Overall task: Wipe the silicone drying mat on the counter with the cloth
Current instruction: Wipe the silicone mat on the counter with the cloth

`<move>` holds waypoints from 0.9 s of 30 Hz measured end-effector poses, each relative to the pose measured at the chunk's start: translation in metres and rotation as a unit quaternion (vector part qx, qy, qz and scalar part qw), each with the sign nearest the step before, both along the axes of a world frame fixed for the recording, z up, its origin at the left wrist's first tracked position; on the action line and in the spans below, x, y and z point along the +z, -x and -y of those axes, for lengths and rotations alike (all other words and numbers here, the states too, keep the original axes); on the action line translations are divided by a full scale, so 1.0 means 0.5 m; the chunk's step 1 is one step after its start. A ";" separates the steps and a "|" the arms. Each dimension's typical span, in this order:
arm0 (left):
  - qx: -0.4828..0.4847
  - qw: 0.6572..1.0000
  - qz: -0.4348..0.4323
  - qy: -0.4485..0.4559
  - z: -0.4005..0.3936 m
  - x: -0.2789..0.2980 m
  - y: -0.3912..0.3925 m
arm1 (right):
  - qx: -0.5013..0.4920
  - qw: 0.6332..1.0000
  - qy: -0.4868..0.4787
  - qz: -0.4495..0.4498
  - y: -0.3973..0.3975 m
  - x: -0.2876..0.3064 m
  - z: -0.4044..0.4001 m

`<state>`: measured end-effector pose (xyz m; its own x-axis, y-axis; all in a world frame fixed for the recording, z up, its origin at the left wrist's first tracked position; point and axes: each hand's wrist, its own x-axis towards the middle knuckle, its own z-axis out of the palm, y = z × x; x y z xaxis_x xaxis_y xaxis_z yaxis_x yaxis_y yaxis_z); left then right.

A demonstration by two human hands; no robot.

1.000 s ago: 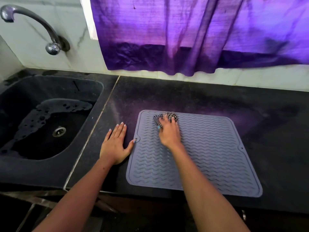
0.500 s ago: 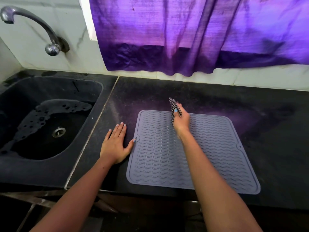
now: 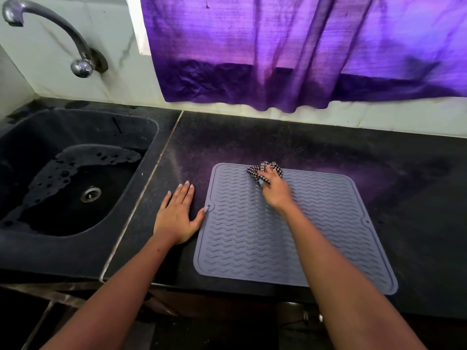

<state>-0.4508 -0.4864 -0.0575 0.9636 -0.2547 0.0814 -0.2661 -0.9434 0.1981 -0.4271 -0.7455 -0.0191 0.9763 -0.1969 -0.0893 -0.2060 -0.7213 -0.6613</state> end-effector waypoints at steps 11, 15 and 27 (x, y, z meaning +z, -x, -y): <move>0.000 1.000 0.002 0.008 0.000 -0.001 -0.001 | -0.087 0.988 0.126 0.014 0.049 -0.009 0.061; -0.001 1.000 0.005 0.008 -0.002 -0.004 -0.002 | -0.075 0.975 0.208 -0.015 0.065 -0.041 0.052; -0.002 1.000 0.005 0.004 -0.002 0.001 -0.002 | -0.213 0.965 -0.127 0.087 0.053 0.056 0.142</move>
<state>-0.4500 -0.4853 -0.0573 0.9616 -0.2583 0.0927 -0.2723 -0.9404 0.2037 -0.4535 -0.8164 0.0091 0.8160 -0.5773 -0.0300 -0.3186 -0.4059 -0.8566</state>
